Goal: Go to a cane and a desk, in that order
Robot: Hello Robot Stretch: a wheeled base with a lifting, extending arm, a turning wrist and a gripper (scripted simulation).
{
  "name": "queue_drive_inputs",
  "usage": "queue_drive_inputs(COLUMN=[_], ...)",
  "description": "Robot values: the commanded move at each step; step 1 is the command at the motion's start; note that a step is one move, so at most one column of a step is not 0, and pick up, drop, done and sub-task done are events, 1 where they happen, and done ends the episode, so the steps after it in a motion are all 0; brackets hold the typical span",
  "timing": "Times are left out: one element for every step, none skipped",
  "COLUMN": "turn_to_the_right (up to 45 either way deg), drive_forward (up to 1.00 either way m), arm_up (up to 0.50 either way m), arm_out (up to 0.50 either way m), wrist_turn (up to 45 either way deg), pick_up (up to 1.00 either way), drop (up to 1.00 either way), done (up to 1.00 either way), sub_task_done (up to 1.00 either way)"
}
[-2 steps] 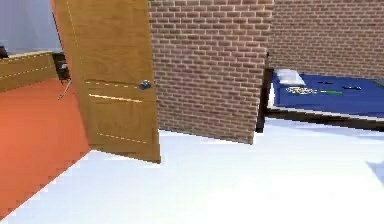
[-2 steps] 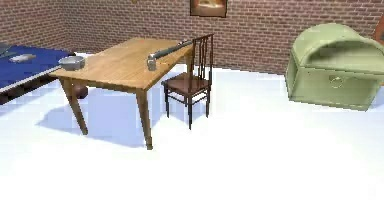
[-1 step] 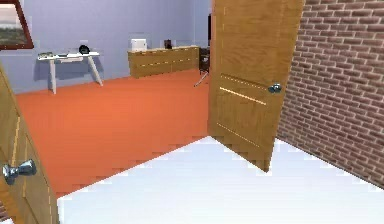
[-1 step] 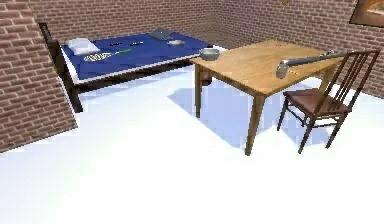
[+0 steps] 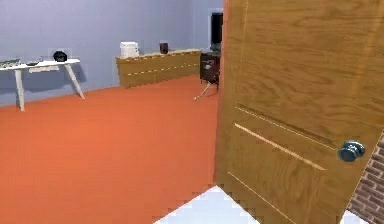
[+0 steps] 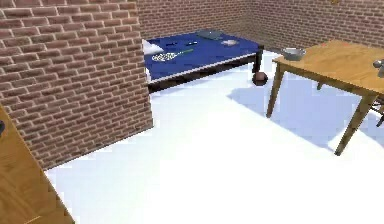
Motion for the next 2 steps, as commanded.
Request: queue_drive_inputs(turn_to_the_right=[-36.0,0.0], drive_forward=[0.00,0.50], arm_up=[0.00,0.00], arm_out=[0.00,0.00], wrist_turn=[0.0,0.0], pick_up=[0.00,0.00], drop=[0.00,0.00], done=[0.00,0.00], sub_task_done=[0.00,0.00])
